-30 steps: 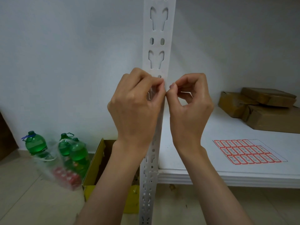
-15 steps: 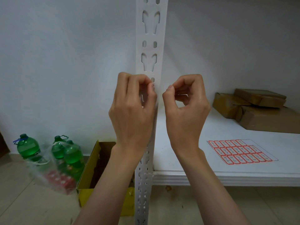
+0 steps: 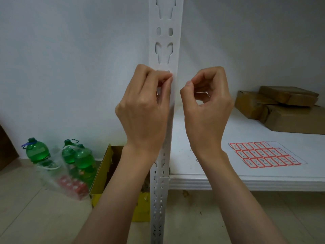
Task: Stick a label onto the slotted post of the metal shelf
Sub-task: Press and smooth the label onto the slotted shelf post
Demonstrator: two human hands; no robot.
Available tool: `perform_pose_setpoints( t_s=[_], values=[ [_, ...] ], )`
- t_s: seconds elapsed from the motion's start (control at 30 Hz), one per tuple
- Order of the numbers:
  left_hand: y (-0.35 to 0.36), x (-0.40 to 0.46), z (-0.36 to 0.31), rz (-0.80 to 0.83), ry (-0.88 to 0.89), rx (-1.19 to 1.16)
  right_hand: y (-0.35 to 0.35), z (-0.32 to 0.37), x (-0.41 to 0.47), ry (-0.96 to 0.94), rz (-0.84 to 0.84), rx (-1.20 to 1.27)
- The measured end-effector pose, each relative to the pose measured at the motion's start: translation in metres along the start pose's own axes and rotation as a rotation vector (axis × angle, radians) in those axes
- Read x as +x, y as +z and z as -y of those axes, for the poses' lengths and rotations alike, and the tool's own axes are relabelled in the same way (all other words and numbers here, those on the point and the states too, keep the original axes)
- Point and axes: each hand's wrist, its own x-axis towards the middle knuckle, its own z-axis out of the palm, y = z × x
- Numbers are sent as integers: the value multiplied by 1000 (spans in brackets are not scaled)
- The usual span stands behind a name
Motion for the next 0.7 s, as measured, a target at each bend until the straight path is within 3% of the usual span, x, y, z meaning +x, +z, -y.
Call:
perform_pose_setpoints(
  t_s=[0.47,0.6,0.7],
  values=[
    [15,-1,-3,-53,-28,69,2,8,1,-14,29,-12],
    [14,0,-5,-10,-84,3,2,6,1,-2,67,-17],
    [10,2,3,-3,-152,-185,3,1,0,-59,78,-77]
  ],
)
